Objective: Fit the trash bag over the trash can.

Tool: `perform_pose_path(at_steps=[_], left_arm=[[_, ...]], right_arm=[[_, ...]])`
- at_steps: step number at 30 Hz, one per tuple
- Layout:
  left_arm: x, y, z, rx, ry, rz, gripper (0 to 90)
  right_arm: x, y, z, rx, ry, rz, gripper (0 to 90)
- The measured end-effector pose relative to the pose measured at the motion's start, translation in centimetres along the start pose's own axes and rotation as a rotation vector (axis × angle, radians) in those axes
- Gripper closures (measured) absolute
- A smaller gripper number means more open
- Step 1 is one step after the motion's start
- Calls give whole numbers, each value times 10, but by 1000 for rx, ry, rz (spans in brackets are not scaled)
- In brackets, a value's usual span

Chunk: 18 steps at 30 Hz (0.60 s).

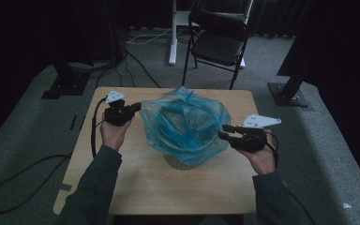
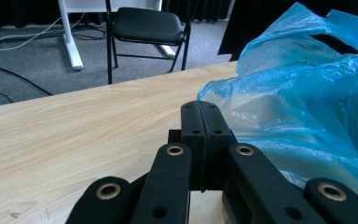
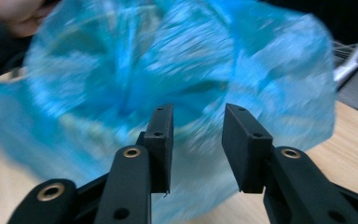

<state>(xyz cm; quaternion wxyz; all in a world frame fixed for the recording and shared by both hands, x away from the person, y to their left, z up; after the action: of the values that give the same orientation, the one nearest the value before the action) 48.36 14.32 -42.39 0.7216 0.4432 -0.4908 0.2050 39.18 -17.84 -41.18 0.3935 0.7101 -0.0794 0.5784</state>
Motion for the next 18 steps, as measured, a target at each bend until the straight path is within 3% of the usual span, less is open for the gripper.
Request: perform_pose_path(at_steps=[4,8,10,18], left_arm=[[0,0,0,5,-5,0,896],[-1,2,-4,11,1,2,896],[-1,2,-6,14,4,1,896],[-3,1,-8,23,3,-4,896]], right_arm=[[3,-12,5,-30,-27,-7,628],[4,-15,9,-48,-51,7,795],[4,-13,11,-55,-54,10,832],[-1,-6,17,-48,-84,37,839]])
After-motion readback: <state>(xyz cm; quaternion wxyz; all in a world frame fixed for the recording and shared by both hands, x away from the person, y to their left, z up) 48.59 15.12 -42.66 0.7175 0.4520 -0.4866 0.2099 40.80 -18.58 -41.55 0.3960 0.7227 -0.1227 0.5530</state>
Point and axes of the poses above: each handheld gripper's, and its own axes: y roughly backward along the jaws, x roughly out of its top, z roughly to its right, the point moved 9 cm from there along -y, roughly forward along the jaws, and after that the axes turned 1 degree about -y, right-handed, at the moved point
